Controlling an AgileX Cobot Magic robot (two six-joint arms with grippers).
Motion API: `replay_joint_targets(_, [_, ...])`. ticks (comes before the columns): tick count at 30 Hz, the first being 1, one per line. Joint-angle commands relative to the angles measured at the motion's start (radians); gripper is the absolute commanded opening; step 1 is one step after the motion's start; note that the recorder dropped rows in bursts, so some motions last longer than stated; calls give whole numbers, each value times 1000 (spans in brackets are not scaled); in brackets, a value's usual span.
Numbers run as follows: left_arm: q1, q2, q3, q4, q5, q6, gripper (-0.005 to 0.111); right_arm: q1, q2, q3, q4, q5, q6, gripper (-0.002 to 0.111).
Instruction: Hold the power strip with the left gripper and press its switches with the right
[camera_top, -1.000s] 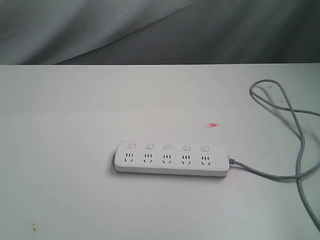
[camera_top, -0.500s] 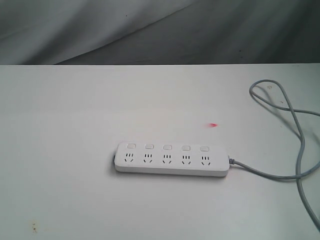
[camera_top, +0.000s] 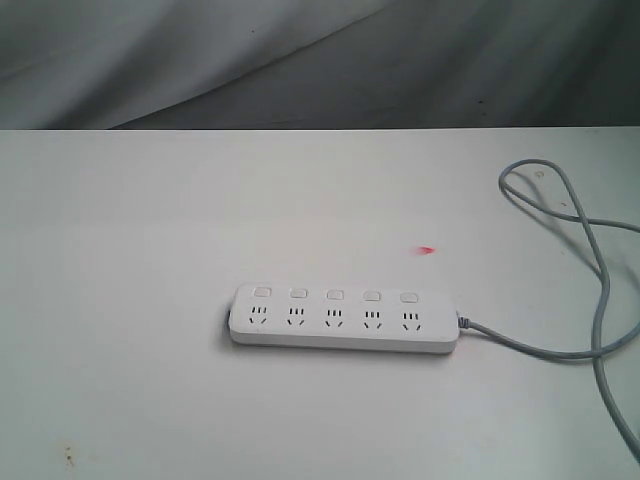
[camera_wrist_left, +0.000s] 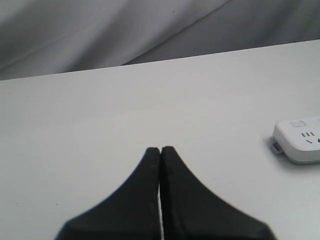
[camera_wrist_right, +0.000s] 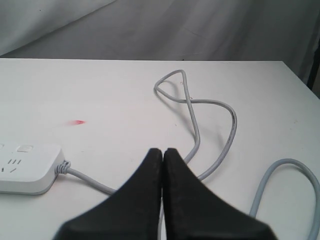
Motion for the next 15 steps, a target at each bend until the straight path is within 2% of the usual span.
replay_joint_targets(1, [3, -3, 4, -1, -1, 46, 1, -8, -5, 3, 4, -4, -7, 0])
replay_joint_targets(15, [3, -3, 4, -35, -10, 40, 1, -8, -5, 3, 4, -4, -7, 0])
